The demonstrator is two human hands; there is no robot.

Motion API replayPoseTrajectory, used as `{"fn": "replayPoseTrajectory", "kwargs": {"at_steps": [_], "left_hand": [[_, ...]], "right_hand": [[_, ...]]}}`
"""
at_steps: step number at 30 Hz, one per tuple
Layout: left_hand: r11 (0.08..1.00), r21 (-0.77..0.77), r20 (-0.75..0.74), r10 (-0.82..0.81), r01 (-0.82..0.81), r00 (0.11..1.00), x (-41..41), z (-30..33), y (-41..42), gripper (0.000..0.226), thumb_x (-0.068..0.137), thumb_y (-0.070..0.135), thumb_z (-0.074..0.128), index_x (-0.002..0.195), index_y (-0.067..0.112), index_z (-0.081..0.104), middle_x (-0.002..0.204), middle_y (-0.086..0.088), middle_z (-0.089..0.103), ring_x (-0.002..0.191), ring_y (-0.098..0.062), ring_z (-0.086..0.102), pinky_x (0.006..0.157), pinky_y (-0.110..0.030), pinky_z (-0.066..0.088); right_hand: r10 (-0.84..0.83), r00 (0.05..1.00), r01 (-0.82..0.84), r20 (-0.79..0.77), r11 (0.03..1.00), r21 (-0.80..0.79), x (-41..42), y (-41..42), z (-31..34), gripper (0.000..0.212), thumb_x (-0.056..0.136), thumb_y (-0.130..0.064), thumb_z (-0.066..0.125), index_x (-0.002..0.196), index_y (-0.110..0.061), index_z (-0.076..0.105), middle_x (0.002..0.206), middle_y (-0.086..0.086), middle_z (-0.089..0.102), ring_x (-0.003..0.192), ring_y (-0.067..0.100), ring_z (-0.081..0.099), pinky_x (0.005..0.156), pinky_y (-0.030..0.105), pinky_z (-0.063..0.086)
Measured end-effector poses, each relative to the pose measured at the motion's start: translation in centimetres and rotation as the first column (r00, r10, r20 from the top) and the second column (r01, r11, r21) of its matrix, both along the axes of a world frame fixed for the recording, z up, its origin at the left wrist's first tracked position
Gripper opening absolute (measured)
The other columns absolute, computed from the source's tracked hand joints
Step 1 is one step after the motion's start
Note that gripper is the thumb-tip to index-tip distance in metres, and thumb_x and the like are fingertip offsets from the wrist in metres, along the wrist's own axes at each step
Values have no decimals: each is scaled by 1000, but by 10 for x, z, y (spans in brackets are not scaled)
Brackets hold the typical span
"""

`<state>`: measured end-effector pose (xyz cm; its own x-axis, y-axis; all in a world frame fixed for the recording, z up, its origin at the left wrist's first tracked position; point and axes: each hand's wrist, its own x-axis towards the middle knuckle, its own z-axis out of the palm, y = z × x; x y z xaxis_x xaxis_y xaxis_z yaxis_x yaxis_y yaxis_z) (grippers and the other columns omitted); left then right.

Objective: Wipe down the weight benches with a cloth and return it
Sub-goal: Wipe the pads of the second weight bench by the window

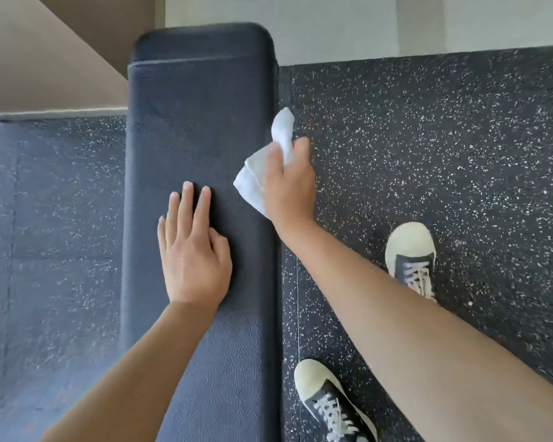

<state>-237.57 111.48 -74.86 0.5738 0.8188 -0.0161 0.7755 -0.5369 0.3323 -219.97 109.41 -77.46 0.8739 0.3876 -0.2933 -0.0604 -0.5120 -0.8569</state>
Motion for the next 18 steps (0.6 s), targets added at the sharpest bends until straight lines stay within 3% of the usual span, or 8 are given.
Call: {"fn": "replayPoseTrajectory", "kwargs": {"at_steps": [5,12,18], "left_hand": [[999,38,-62,30,-27,998,-34,-3,-37,70,92,19,41,161,25,35,173,2,23,161,-23,15,129,-47,13],[995,98,-70,35,-28,997,-32,-9,-35,71,89,22,42,160,26,36,172,3,25,159,-25,20,128,-47,17],[994,108,-81,34,-25,996,-32,-12,-32,72,88,23,41,160,27,36,171,2,25,159,-25,21,127,-50,19]], "right_hand": [[77,997,-77,21,997,27,-70,-70,4,22,103,-38,45,90,-27,31,81,-2,52,76,23,48,67,36,30],[-32,999,32,15,999,36,18,17,-4,24,105,-36,47,97,-14,41,85,1,58,79,28,55,72,42,44],[-58,998,56,24,994,92,8,8,-12,24,104,-38,48,94,-18,39,74,-9,51,68,15,51,65,35,33]]}}
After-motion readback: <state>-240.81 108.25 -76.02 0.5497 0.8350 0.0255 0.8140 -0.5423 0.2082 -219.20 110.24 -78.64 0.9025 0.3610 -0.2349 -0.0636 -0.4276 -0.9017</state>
